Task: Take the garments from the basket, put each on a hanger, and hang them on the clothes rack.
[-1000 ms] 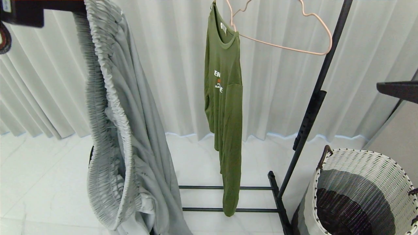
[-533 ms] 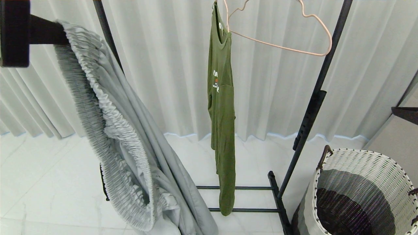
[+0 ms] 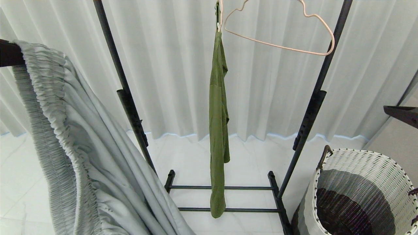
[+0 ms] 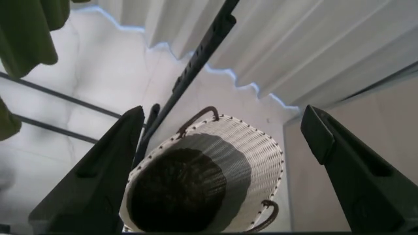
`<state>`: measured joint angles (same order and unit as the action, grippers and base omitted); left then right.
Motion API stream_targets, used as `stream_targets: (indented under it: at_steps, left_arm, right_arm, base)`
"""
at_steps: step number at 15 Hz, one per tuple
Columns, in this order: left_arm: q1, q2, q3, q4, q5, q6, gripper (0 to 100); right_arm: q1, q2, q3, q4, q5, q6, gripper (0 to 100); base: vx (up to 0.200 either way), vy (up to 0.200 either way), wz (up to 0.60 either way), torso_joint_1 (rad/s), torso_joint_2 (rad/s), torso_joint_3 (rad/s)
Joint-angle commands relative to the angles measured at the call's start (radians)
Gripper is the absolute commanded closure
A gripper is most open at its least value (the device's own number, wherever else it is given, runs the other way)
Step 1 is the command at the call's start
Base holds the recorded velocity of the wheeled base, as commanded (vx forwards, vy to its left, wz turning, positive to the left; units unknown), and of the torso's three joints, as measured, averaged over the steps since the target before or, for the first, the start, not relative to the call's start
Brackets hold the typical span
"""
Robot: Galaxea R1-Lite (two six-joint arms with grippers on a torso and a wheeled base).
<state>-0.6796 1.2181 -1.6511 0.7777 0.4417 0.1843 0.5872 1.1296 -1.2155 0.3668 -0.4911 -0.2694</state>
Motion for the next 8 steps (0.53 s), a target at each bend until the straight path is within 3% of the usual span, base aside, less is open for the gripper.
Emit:
stream_targets:
  at_steps: [1, 5, 8]
  left_arm:
    - [0.000, -0.025, 0.011, -0.001, 0.000, 0.000, 100]
    - [-0.002, -0.037, 0.030, 0.000, 0.002, 0.014, 100]
    - [0.000, -0.045, 0.034, -0.001, 0.002, 0.052, 100]
  right_arm:
    - [-0.003, -0.002, 0.001, -0.003, 0.000, 0.007, 0]
    - [-0.023, -0.002, 0.001, -0.003, 0.005, 0.024, 0]
    - [-0.047, 0.015, 0.001, -0.003, 0.008, 0.035, 0]
  base:
    - [0.000, 0.000, 0.00, 0.007, -0.05, -0.032]
    - [0.000, 0.000, 0.00, 0.055, -0.22, -0.278]
    - [0.000, 0.000, 0.00, 0.098, -0.55, -0.331]
